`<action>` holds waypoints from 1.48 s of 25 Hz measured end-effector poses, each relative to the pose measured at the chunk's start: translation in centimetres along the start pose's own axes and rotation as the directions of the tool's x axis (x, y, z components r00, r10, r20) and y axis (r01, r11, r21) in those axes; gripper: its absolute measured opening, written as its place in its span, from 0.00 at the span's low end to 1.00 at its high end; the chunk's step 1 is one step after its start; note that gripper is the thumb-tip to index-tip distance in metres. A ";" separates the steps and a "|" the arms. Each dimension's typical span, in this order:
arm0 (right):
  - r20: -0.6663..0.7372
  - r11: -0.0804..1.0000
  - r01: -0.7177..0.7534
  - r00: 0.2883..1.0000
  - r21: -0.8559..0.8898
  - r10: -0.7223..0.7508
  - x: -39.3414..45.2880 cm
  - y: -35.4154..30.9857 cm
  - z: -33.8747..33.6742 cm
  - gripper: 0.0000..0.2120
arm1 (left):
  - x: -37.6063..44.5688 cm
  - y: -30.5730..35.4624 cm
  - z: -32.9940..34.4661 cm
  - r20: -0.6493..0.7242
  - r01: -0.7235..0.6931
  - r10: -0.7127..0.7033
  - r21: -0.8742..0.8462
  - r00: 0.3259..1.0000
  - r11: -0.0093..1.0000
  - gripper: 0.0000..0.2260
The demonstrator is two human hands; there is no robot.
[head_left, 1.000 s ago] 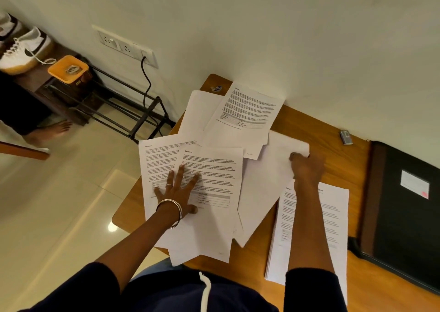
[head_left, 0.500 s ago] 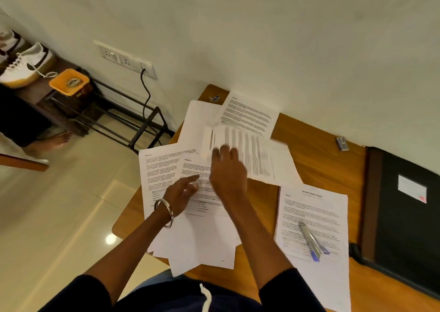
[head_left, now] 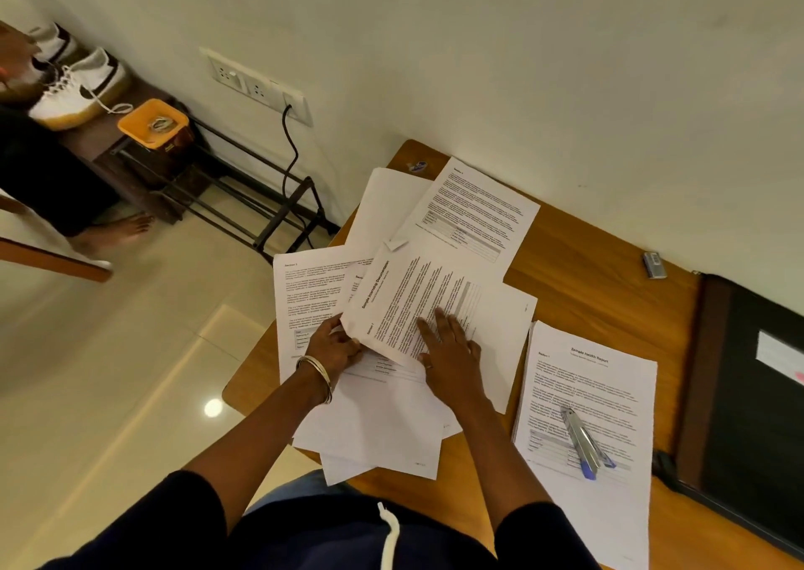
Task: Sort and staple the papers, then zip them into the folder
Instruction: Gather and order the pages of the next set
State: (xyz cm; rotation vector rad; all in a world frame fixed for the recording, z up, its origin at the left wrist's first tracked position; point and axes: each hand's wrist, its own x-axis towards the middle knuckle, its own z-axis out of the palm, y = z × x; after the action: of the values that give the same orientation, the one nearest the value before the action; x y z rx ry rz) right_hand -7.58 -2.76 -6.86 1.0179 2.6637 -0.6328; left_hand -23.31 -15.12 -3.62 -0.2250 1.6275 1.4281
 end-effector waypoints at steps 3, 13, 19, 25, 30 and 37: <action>0.023 0.999 0.020 1.000 -0.037 -0.020 -0.1 0.3 0.1 0.30 | 0.3 -0.1 -0.1 0.000 0.026 -0.026 -0.016 1.000 1.000 0.25; -0.311 0.983 0.030 0.950 0.180 0.028 -0.1 -1.7 -0.9 0.19 | 0.6 1.4 0.6 -0.147 -0.129 0.162 0.211 0.976 0.969 0.08; -0.531 0.819 0.114 0.809 0.563 0.252 3.1 -0.3 -9.9 0.29 | -1.8 8.5 1.4 0.180 -0.422 0.382 0.391 0.907 0.818 0.05; -0.405 0.535 0.231 0.884 0.813 0.234 3.4 -1.0 -14.3 0.20 | -2.1 9.7 -0.1 0.053 -0.420 0.430 0.348 0.901 0.838 0.12; -0.374 0.527 0.233 0.910 0.817 0.177 1.6 -1.9 -12.9 0.20 | -2.5 9.0 -0.3 -0.080 -0.366 0.405 0.299 0.911 0.881 0.10; 0.012 -0.133 0.053 0.894 0.990 0.448 1.5 -3.0 -13.5 0.09 | -2.8 8.5 0.1 -0.095 -0.401 0.469 0.388 0.878 0.830 0.11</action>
State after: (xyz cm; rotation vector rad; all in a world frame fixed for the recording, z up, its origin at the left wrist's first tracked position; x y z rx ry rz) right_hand -11.43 2.40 5.43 1.8931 1.5138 -2.8784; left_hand -27.33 -13.58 4.23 0.2538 2.1639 1.4339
